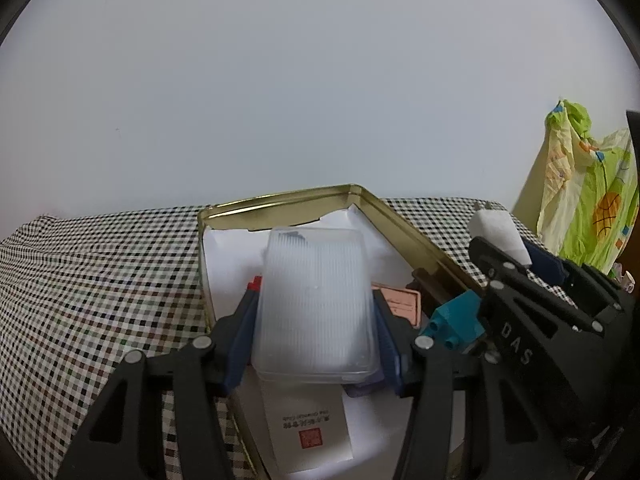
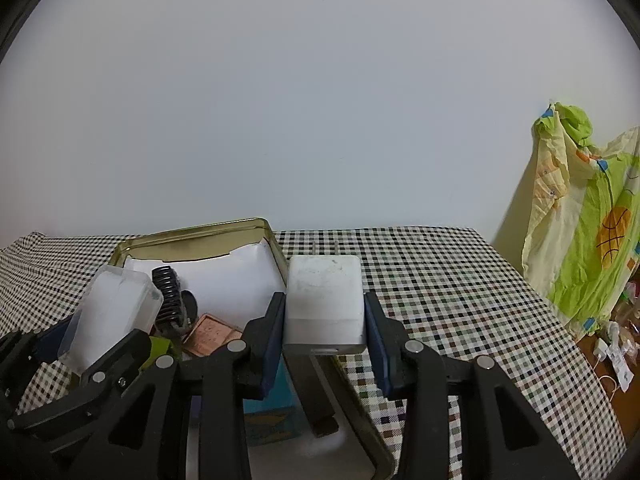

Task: Organize rigid objects
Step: 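Carry the clear case and white charger over the gold tray with both grippers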

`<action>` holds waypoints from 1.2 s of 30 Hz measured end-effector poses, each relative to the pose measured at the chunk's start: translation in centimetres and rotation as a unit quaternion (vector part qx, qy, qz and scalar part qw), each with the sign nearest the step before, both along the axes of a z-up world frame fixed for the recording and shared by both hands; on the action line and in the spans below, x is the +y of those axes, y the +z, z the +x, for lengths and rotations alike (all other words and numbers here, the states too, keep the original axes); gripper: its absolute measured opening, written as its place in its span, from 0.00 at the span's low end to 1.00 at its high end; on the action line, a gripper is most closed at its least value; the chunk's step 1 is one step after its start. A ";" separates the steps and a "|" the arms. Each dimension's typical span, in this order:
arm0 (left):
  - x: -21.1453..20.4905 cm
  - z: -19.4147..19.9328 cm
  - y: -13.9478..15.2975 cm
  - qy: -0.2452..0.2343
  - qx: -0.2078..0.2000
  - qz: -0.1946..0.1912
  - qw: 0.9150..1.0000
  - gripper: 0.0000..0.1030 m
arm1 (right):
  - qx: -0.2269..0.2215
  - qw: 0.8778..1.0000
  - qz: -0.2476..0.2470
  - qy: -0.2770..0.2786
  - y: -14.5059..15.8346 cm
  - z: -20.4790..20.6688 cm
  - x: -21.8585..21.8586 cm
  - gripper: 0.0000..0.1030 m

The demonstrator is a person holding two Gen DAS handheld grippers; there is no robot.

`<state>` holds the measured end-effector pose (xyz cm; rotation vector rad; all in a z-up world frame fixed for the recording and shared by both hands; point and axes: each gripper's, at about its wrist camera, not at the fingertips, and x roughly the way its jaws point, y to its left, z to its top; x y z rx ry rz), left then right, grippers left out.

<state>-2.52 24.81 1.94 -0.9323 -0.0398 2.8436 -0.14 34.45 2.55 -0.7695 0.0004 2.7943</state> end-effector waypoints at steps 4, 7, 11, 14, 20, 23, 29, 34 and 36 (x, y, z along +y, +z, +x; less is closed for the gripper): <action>0.1 -0.2 -0.3 0.002 -0.006 -0.001 1.000 0.52 | -0.003 1.000 -0.008 0.004 0.0 -0.2 0.3 0.39; 0.0 -0.3 -0.1 -0.002 -0.004 -0.005 1.000 0.52 | -0.007 1.000 -0.009 0.006 -0.1 -0.4 0.4 0.39; 0.0 -0.6 -0.4 -0.005 -0.018 -0.017 1.000 0.52 | -0.010 1.000 -0.013 0.004 -0.2 -0.9 0.5 0.39; -0.1 -0.6 -0.6 -0.005 -0.023 -0.023 0.999 0.52 | -0.014 1.000 -0.015 0.003 -0.4 -1.1 0.6 0.39; -0.7 -1.5 -0.9 -0.011 -0.052 -0.012 0.999 0.52 | -0.016 1.000 -0.015 0.005 -0.3 -1.6 0.4 0.39; -1.0 -2.1 -0.7 -0.008 -0.061 -0.009 0.998 0.52 | -0.017 1.000 -0.015 0.008 -0.1 -2.1 0.3 0.39; -1.5 -3.6 0.3 0.004 -0.057 -0.022 0.998 0.52 | -0.025 0.999 -0.025 0.017 0.5 -3.4 0.3 0.39; -1.7 -5.7 0.6 0.020 -0.069 -0.029 0.997 0.52 | -0.039 0.998 -0.037 0.029 1.2 -5.8 0.3 0.39; -1.6 -6.5 0.3 0.025 -0.085 -0.030 0.996 0.52 | -0.057 0.997 -0.049 0.035 1.2 -7.0 0.2 0.39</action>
